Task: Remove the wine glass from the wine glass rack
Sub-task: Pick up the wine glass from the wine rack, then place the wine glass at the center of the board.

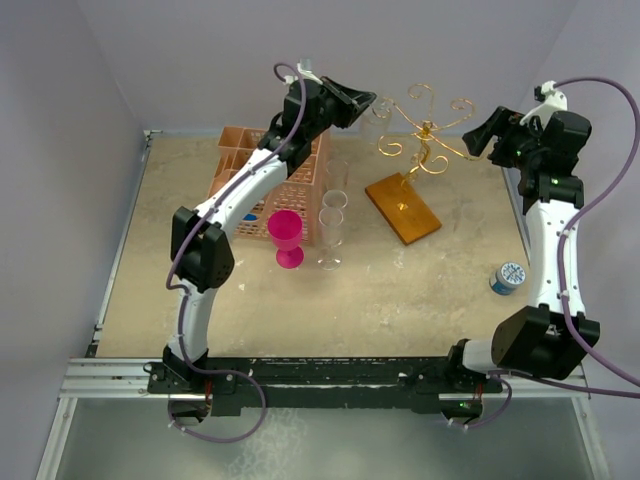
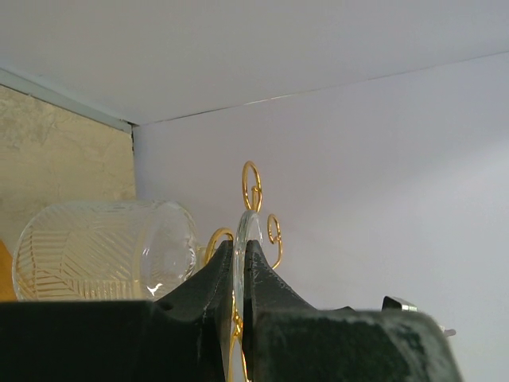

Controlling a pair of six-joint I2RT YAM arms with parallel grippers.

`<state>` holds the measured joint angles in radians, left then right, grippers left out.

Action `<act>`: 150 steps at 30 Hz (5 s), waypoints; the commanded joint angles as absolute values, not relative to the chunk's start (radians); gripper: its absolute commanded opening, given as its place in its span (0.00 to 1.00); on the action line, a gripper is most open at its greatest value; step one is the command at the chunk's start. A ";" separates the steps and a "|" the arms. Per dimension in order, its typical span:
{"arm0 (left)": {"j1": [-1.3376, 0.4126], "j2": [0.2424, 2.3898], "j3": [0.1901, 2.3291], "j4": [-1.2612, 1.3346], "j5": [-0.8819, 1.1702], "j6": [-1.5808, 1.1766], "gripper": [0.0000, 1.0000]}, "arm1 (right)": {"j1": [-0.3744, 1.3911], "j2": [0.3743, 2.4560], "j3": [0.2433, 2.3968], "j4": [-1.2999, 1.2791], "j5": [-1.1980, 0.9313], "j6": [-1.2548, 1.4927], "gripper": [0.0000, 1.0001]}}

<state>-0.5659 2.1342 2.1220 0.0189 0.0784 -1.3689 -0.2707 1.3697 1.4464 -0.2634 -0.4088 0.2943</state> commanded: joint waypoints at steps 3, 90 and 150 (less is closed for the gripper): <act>-0.564 2.162 2.266 0.139 0.085 -1.374 0.00 | -0.273 1.357 1.434 -0.207 -0.439 0.281 0.82; -0.450 1.411 1.630 0.783 0.420 -1.912 0.00 | 0.270 1.325 1.428 1.148 -0.842 1.276 0.91; -0.451 0.739 1.295 -0.432 -0.180 -0.776 0.99 | 0.222 1.002 1.260 0.500 -0.837 0.813 0.00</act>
<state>-0.4583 0.8513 1.2133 -0.2131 0.0834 -1.0878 0.2222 1.1034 1.2106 1.0863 -0.8467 1.2240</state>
